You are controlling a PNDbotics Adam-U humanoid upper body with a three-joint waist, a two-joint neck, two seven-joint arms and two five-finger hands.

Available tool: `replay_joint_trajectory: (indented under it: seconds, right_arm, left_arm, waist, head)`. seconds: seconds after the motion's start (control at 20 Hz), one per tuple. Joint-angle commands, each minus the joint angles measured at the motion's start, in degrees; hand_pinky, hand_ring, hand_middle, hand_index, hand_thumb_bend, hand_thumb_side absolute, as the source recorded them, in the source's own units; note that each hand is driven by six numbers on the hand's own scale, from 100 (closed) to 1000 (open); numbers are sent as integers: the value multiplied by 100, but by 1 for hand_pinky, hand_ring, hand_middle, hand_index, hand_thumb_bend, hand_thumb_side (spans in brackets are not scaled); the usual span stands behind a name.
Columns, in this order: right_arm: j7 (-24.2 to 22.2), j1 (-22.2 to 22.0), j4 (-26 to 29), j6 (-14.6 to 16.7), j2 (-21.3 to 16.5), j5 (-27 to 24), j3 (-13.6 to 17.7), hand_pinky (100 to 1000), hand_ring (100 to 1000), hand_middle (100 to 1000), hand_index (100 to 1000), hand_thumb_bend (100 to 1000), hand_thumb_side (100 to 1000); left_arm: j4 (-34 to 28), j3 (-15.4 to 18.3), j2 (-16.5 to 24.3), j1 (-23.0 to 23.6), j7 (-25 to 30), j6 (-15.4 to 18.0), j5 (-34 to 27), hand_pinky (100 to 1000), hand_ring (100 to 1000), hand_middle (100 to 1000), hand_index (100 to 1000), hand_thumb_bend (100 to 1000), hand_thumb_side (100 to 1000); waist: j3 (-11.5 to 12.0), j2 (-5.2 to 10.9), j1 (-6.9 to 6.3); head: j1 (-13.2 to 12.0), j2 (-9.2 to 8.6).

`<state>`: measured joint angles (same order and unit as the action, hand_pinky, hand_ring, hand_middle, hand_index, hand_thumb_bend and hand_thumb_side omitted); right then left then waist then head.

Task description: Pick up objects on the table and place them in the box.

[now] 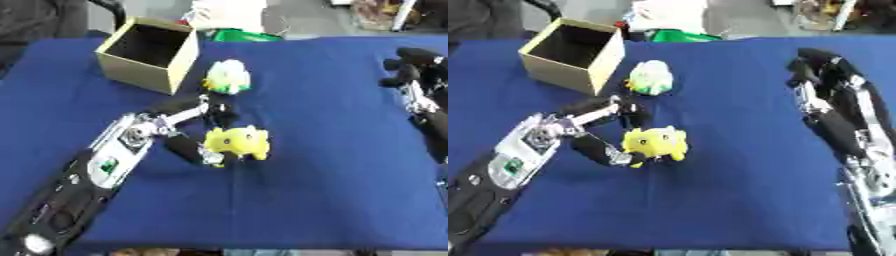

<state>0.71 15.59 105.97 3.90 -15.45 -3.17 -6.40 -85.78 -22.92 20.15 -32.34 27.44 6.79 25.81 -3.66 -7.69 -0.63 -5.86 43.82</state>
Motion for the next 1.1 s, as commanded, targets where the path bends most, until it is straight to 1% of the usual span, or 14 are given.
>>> replay_joint_trajectory:
  seconds: [0.05, 0.3, 0.35, 0.4, 0.45, 0.5, 0.6, 0.85, 1.1]
  right_arm:
    - [-15, 55, 71, 16, -62, 6, 5, 725, 830, 633, 795, 100, 408]
    - [-17, 56, 69, 14, -60, 4, 4, 725, 830, 633, 794, 100, 408]
    - [-17, 57, 69, 14, -60, 3, 5, 725, 830, 633, 794, 100, 408]
    - [-18, 58, 68, 13, -60, 3, 5, 725, 830, 634, 794, 100, 408]
    - [-18, 59, 69, 13, -61, 2, 5, 725, 830, 634, 794, 100, 408]
    - [-18, 59, 68, 13, -60, 1, 5, 725, 831, 634, 794, 100, 408]
    - [-19, 54, 66, 12, -58, 0, 4, 725, 831, 633, 794, 100, 409]
    - [-26, 50, 62, 12, -51, -1, -1, 724, 831, 633, 794, 100, 410]
    - [-28, 47, 61, 11, -49, -1, -2, 724, 831, 633, 794, 100, 410]
  left_arm:
    - [-18, -4, 10, -126, 2, -24, 79, 639, 679, 635, 832, 468, 441]
    - [60, -18, -35, -140, -4, -42, 160, 639, 679, 635, 831, 434, 391]
    - [71, -19, -46, -144, -11, -43, 172, 639, 679, 634, 831, 438, 384]
    - [83, -22, -58, -153, -10, -41, 190, 641, 679, 633, 830, 446, 351]
    - [96, -26, -69, -164, 0, -38, 211, 641, 679, 633, 830, 449, 347]
    - [114, -34, -80, -175, 23, -32, 238, 645, 681, 635, 833, 469, 320]
    - [169, -46, -112, -206, 92, -19, 312, 648, 682, 637, 836, 481, 305]
    - [366, -66, -221, -291, 157, -12, 538, 657, 686, 643, 840, 488, 306]
    - [587, -78, -355, -352, -70, -81, 868, 658, 685, 644, 840, 474, 296]
  waist:
    - [-10, 83, 8]
    - [-14, 85, 5]
    - [-14, 85, 3]
    - [-13, 86, 3]
    - [-13, 87, 3]
    - [-14, 88, 3]
    - [-14, 89, 2]
    - [-10, 87, -1]
    - [-9, 78, 2]
  head:
    - [-3, 30]
    - [-1, 30]
    - [-1, 30]
    - [-2, 30]
    - [-2, 30]
    - [-4, 30]
    - [-8, 30]
    - [-5, 30]
    - [-8, 30]
